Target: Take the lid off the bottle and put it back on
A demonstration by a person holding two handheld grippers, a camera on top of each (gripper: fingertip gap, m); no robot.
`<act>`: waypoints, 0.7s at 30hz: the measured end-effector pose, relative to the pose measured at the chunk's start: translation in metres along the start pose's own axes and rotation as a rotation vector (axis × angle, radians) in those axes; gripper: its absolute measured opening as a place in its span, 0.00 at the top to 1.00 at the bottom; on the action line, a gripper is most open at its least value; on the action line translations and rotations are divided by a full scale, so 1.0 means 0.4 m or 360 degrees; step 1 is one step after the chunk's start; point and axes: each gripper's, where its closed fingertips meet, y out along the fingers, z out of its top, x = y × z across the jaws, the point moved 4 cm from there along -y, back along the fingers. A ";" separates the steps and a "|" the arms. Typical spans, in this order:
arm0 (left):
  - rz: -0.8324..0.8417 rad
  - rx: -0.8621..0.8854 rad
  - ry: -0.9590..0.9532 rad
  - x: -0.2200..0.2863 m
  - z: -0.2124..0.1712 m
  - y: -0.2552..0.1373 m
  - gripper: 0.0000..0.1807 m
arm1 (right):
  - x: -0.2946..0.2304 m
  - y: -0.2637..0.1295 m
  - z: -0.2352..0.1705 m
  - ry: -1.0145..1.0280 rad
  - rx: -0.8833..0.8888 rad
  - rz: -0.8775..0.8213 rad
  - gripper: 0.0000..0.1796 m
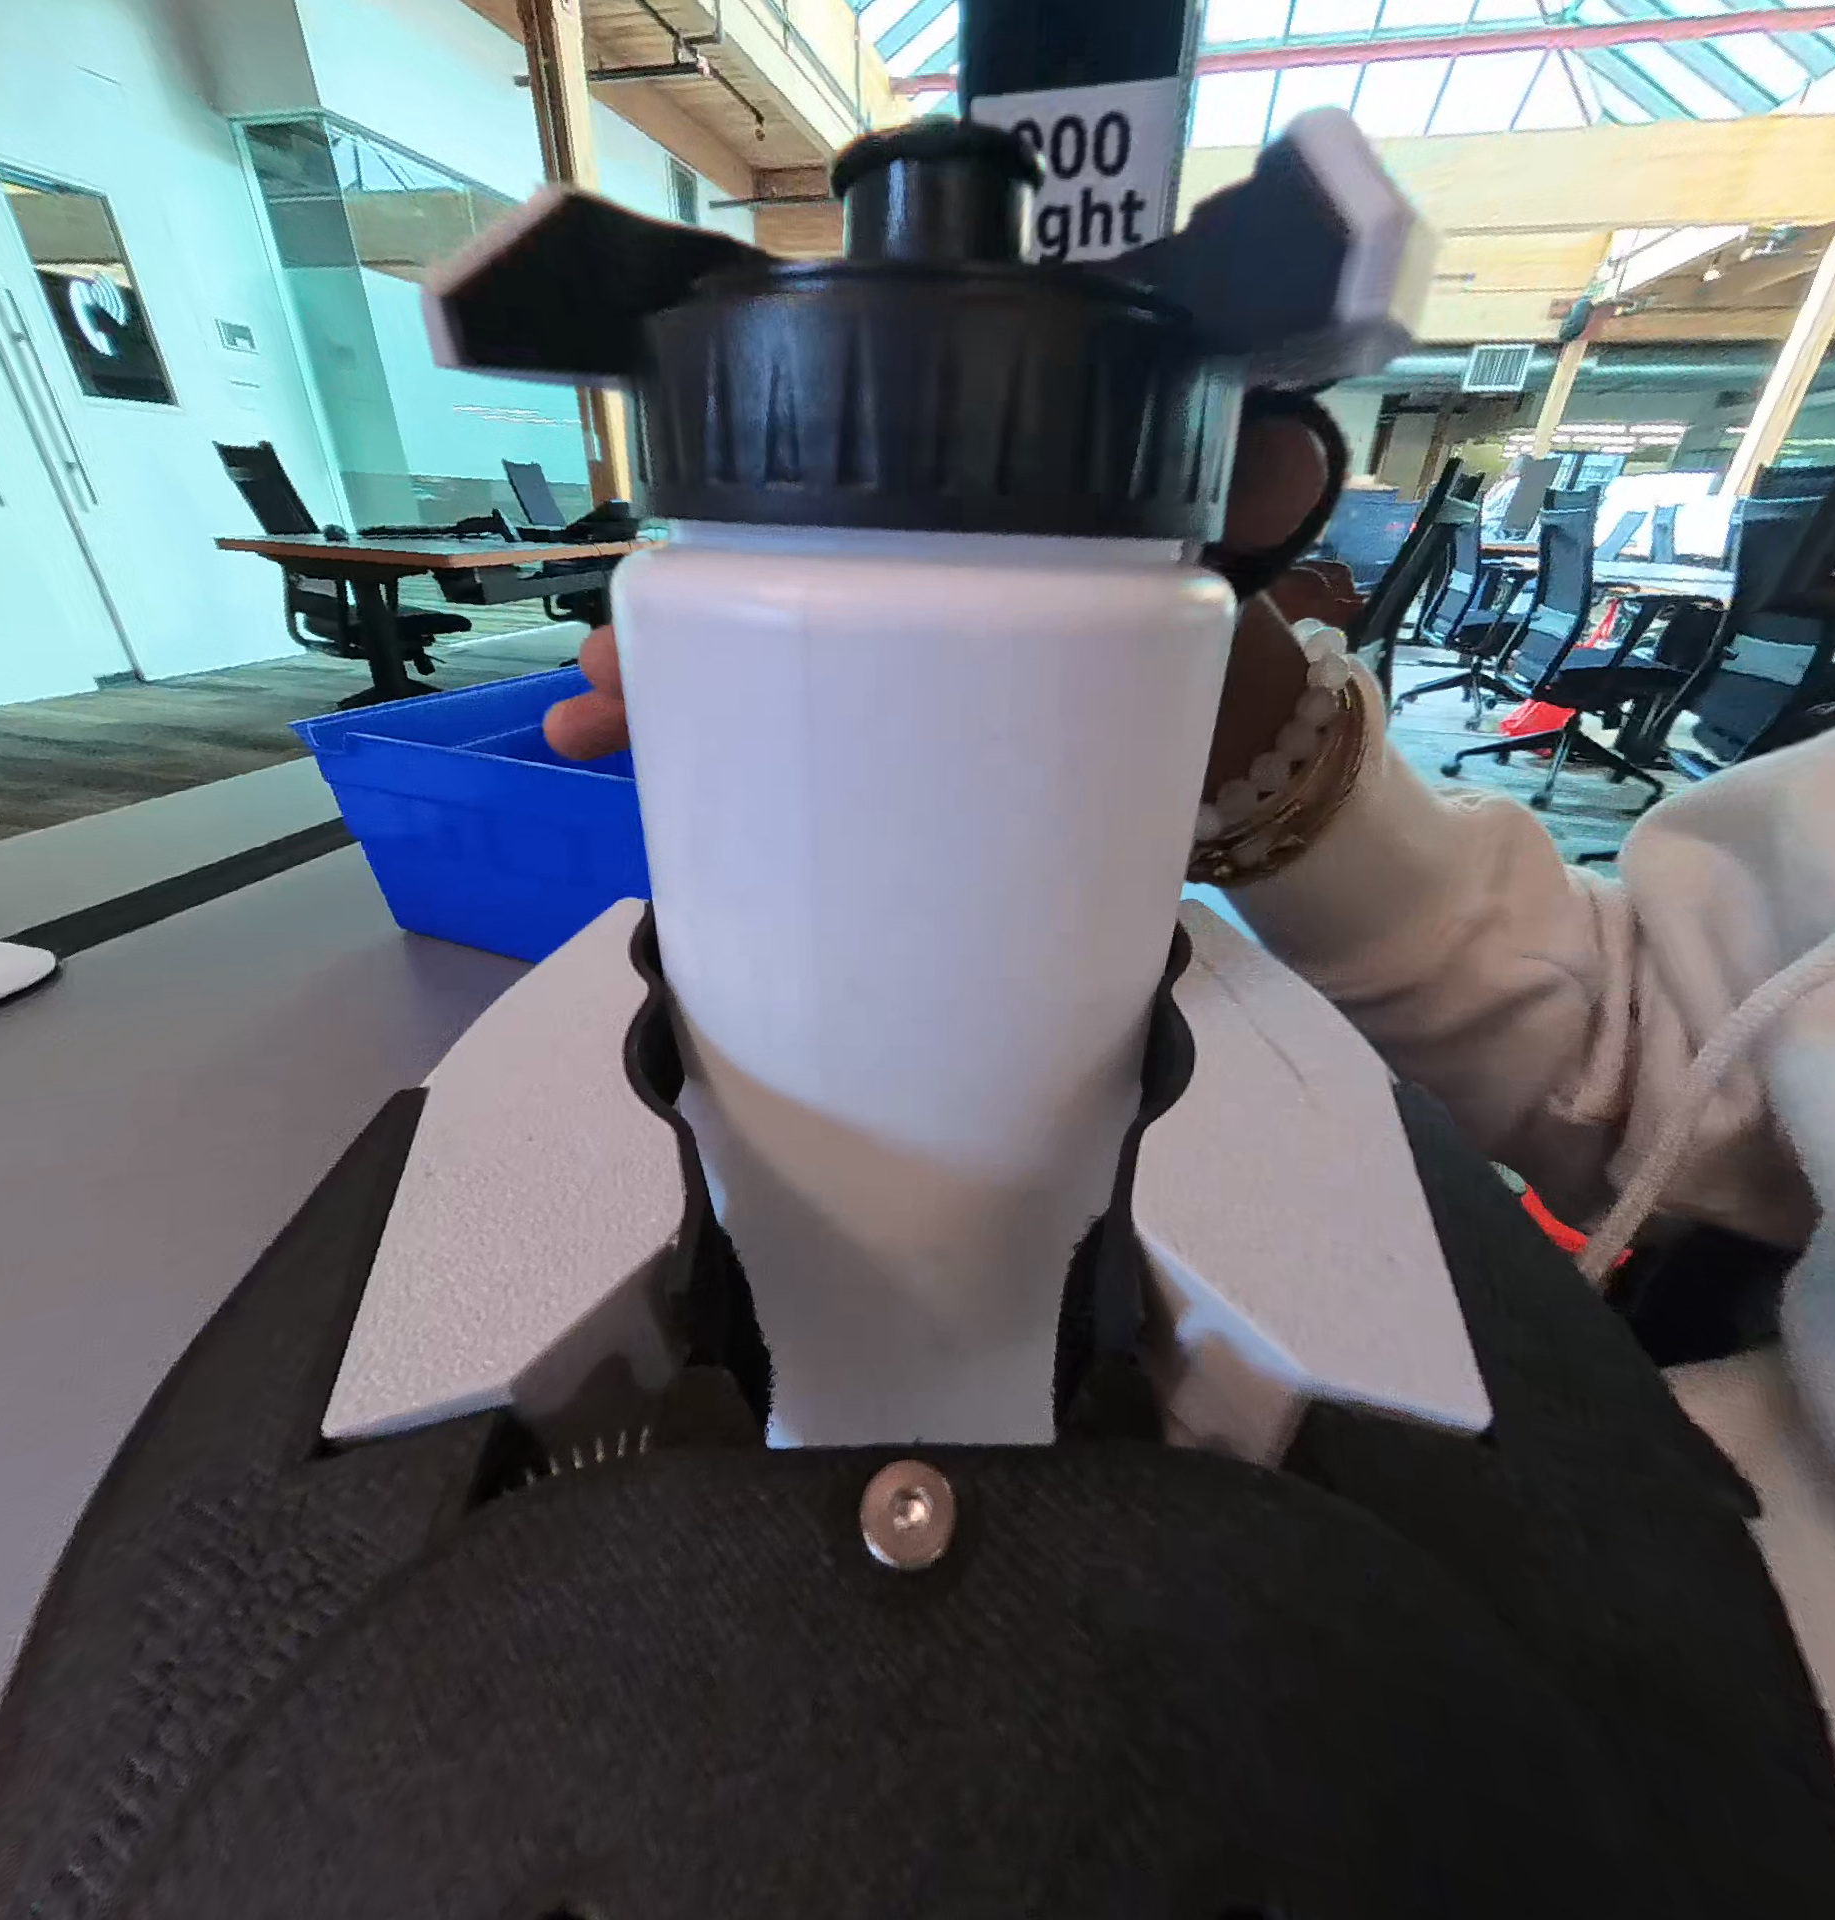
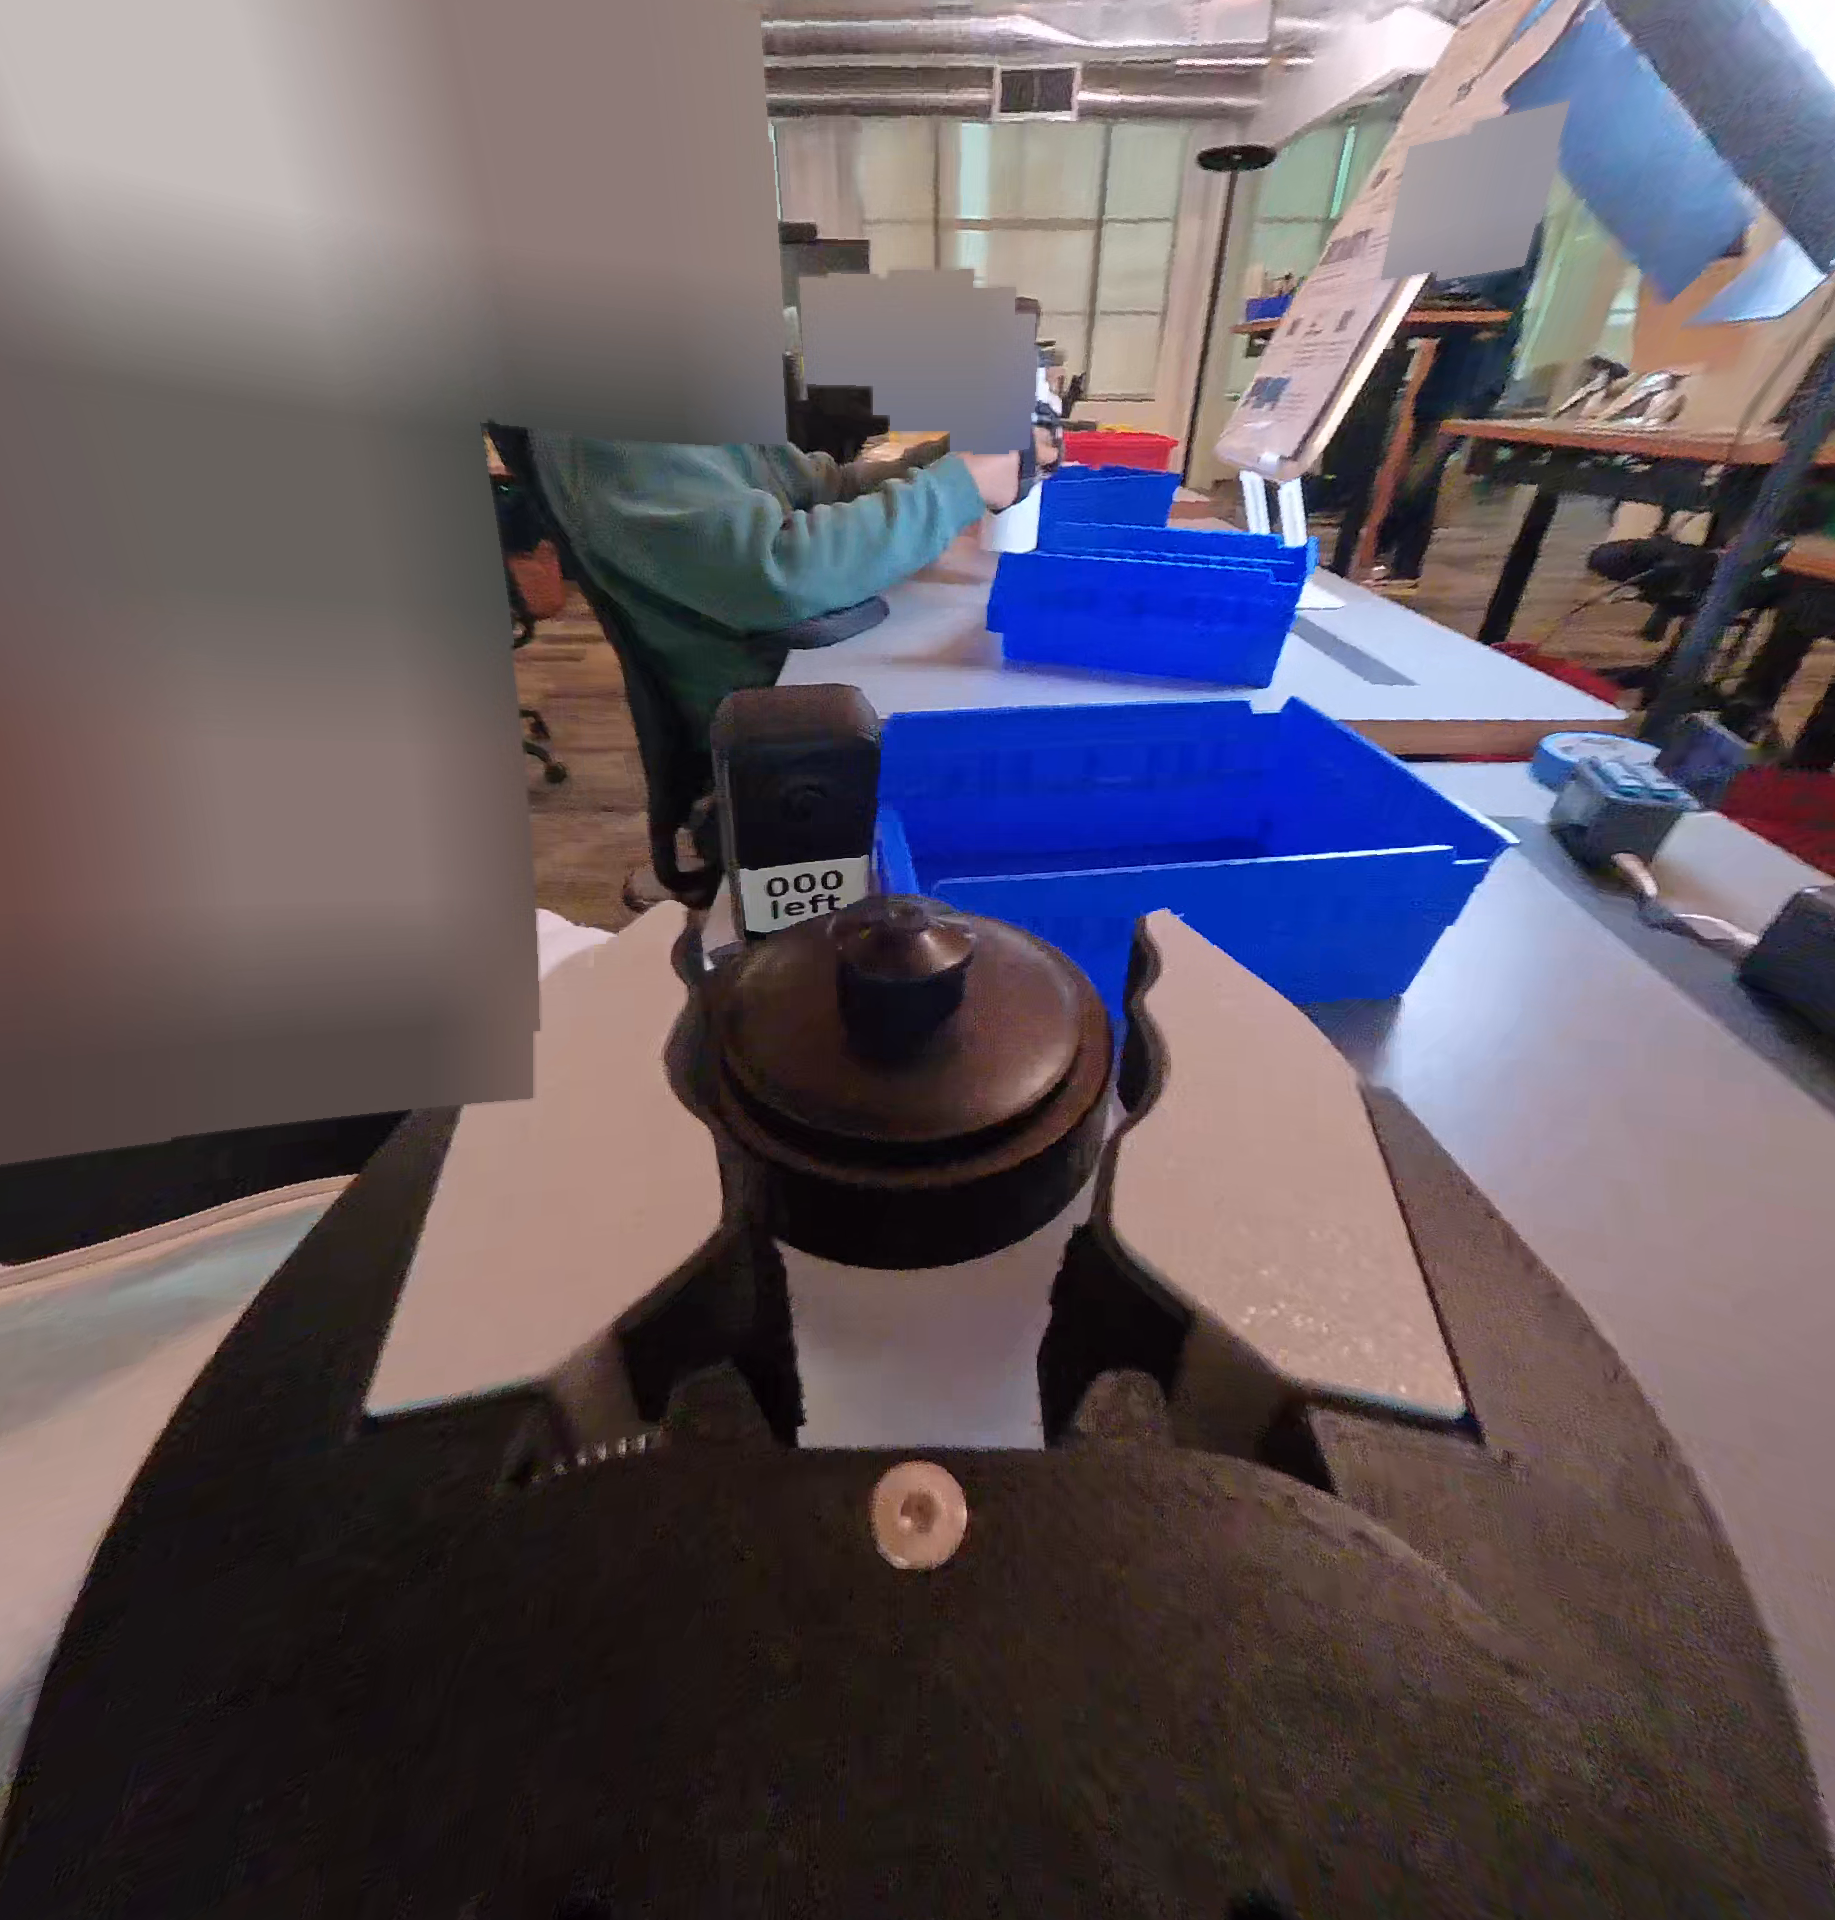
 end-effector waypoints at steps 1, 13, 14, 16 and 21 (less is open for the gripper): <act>0.0014 0.0001 0.0015 -0.001 0.000 0.000 0.51 | -0.002 0.003 0.000 0.0015 0.0022 0.0017 0.60; 0.0129 0.0009 0.0128 -0.002 0.001 0.002 0.51 | -0.019 0.001 0.006 -0.0206 0.0078 -0.0551 0.54; 0.0095 0.0006 0.0080 -0.001 0.000 0.002 0.51 | -0.011 -0.002 -0.002 -0.0165 0.0027 -0.0480 0.45; 0.0024 0.0018 -0.0011 0.001 0.000 0.000 0.51 | -0.009 -0.006 -0.025 -0.0051 -0.0123 -0.0275 0.40; 0.0052 0.0019 0.0013 -0.002 0.000 -0.002 0.51 | -0.005 0.006 -0.029 -0.0084 -0.0088 -0.0177 0.53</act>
